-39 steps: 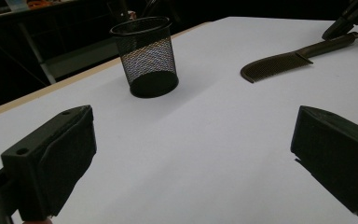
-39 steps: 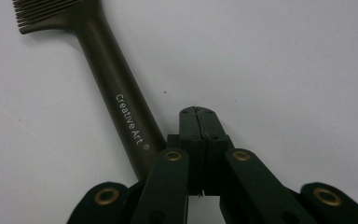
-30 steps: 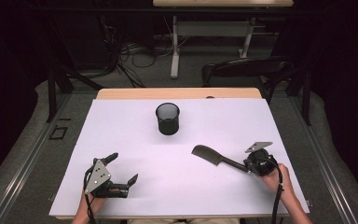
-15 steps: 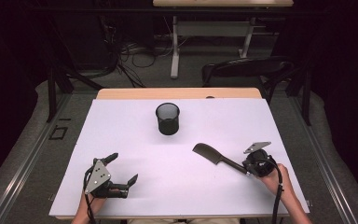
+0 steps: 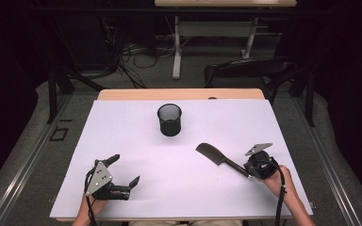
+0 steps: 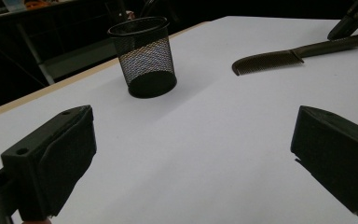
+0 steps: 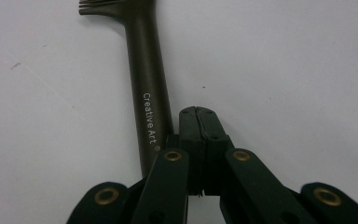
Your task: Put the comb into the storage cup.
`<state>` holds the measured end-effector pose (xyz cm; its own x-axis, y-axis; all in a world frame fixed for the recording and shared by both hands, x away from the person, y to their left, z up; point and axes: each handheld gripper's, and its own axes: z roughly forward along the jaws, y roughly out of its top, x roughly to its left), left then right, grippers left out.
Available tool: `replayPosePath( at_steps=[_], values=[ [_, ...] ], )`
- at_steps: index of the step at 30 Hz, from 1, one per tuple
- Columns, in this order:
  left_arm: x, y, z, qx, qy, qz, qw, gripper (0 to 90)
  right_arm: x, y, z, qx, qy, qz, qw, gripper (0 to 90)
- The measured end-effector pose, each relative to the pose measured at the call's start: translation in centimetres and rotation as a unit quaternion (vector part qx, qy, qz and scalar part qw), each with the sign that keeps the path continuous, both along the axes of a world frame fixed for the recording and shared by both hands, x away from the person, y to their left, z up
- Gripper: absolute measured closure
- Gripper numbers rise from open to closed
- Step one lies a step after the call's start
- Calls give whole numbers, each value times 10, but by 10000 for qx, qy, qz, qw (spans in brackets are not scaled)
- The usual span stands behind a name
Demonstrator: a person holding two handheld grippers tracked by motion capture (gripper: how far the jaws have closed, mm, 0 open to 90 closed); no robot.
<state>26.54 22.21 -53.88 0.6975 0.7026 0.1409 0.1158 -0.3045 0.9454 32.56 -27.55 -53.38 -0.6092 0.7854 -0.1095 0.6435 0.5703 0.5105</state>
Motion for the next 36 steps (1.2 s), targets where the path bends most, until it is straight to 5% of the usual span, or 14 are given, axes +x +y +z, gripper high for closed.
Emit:
replayPosePath(
  at_steps=[13, 36],
  values=[
    [0, 0, 0, -3, 2, -19, 10000, 0, 0, 2, 0, 40, -20, 53, 10000, 877],
    [1, -1, 0, -1, 12, -19, 10000, 0, 3, -13, 16, 274, -284, -366, 9986, 376]
  ],
)
